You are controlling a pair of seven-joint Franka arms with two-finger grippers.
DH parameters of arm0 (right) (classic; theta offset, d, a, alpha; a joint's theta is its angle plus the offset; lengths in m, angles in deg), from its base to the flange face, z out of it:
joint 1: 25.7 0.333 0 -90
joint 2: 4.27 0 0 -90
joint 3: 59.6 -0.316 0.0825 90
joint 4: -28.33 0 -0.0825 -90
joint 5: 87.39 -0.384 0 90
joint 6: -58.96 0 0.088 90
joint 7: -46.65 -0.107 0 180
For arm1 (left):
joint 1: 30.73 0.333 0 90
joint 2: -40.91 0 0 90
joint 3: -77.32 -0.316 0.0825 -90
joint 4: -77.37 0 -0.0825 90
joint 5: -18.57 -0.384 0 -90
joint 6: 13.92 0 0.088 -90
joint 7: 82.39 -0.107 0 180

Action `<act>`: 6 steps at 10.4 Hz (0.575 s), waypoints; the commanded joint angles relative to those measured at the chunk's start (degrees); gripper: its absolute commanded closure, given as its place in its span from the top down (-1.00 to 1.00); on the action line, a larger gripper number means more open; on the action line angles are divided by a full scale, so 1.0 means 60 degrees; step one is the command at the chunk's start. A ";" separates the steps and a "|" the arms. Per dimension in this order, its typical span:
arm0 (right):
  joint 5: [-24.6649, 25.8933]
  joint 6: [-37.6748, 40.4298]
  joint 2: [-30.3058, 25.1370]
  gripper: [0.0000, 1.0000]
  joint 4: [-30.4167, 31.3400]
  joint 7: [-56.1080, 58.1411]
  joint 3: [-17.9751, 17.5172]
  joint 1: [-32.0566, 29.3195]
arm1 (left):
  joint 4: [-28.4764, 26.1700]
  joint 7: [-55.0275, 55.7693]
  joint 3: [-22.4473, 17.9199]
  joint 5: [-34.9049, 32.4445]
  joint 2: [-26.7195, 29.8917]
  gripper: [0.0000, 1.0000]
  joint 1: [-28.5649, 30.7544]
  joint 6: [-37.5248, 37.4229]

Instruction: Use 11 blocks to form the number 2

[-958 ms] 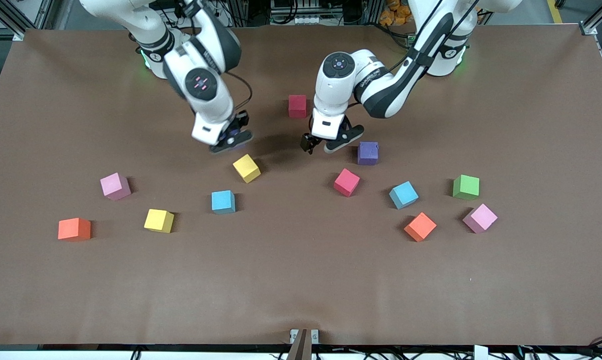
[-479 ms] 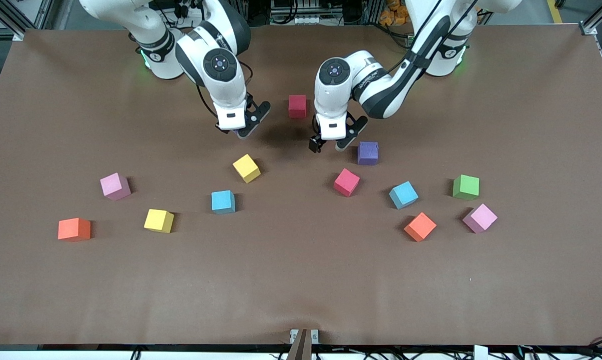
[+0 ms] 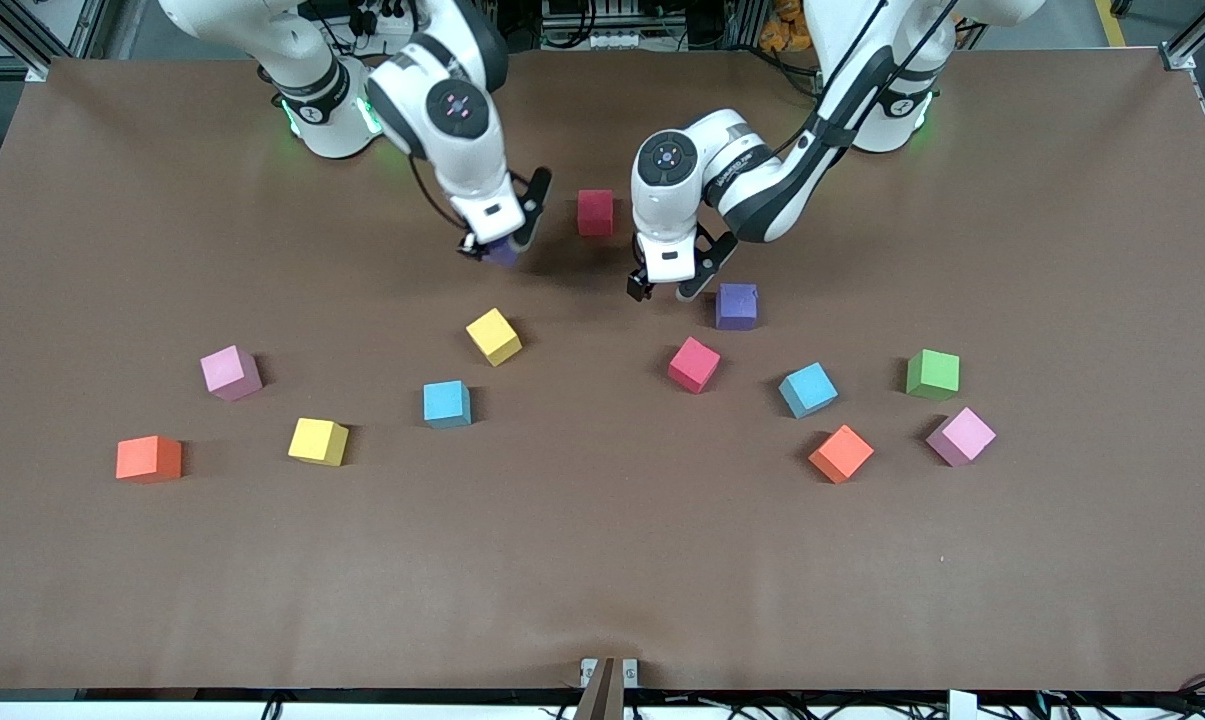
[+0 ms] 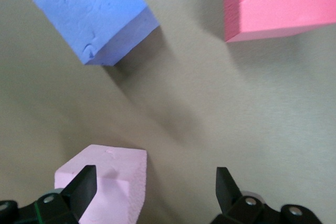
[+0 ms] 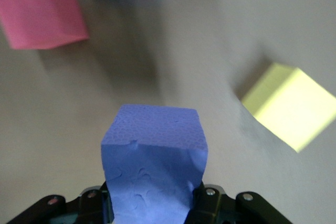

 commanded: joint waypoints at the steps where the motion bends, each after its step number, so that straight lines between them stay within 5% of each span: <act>1: 0.0147 -0.0702 -0.0438 -1.00 0.0780 0.0394 -0.0572 -0.0011 | -0.0249 0.0054 0.0155 0.0231 -0.0035 1.00 -0.0036 -0.0016; 6: 0.0147 -0.1391 0.0131 -1.00 0.1046 0.0365 -0.0721 0.0442 | -0.0441 0.0054 0.0214 0.0554 0.0125 1.00 -0.0007 -0.0045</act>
